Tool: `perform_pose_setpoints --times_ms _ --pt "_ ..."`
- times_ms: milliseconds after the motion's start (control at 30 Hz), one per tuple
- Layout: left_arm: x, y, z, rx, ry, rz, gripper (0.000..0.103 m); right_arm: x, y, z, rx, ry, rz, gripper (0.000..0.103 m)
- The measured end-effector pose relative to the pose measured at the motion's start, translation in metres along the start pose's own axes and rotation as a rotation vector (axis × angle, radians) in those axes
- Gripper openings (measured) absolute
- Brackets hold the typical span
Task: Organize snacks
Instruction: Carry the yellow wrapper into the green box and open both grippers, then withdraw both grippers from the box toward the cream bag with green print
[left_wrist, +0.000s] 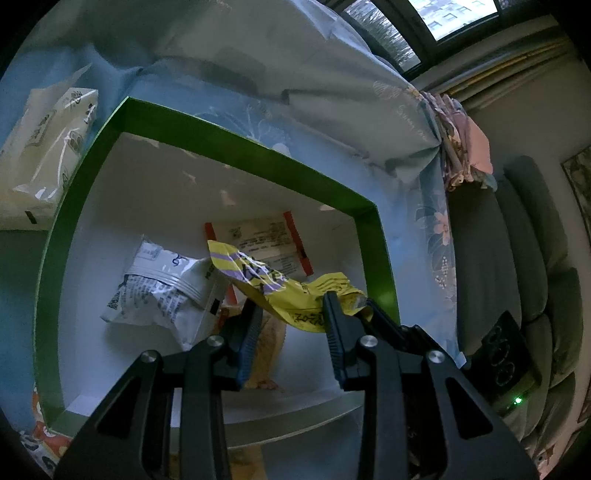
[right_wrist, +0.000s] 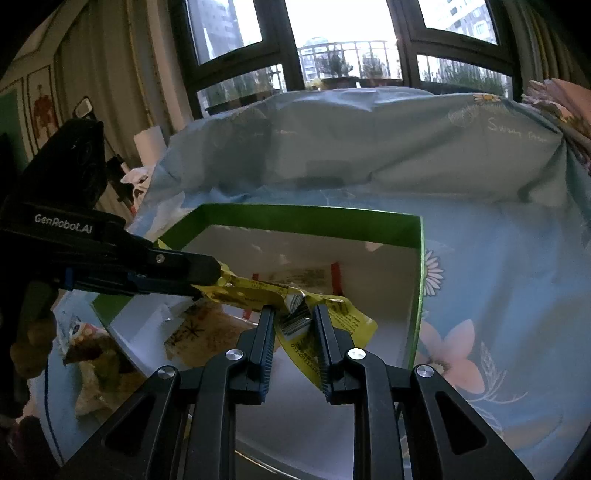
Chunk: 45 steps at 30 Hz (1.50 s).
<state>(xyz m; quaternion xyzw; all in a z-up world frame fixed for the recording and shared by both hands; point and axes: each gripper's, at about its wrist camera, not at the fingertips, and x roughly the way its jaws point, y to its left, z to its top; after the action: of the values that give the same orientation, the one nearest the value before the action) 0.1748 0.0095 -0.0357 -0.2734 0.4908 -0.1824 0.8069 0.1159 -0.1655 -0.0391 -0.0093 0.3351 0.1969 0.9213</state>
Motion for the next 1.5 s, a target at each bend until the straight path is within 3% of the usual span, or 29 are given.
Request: perform_pose_setpoints --times_ms 700,833,933,1033,1200,1267,1500 --pt "0.015 0.010 -0.005 -0.030 0.044 0.057 0.037 0.002 -0.004 0.002 0.010 0.009 -0.006 0.022" --pt "0.010 0.007 -0.005 -0.016 0.027 0.056 0.056 -0.001 -0.002 0.003 0.007 0.000 -0.015 0.023" --pt "0.004 0.000 -0.005 0.014 0.007 0.068 0.059 -0.004 -0.002 0.003 0.005 -0.004 -0.033 0.025" --pt "-0.001 -0.006 -0.007 0.039 -0.007 0.082 0.066 -0.009 -0.002 0.004 0.016 -0.011 -0.042 0.037" --pt "-0.007 -0.013 -0.009 0.063 -0.029 0.108 0.075 -0.017 -0.004 0.005 0.033 -0.031 -0.042 0.041" --pt "-0.010 -0.014 -0.010 0.067 -0.035 0.121 0.083 -0.022 -0.005 0.005 0.044 -0.036 -0.045 0.048" --pt "-0.028 -0.010 -0.017 0.041 -0.057 0.133 0.085 -0.037 -0.013 0.005 0.120 -0.056 0.002 0.055"
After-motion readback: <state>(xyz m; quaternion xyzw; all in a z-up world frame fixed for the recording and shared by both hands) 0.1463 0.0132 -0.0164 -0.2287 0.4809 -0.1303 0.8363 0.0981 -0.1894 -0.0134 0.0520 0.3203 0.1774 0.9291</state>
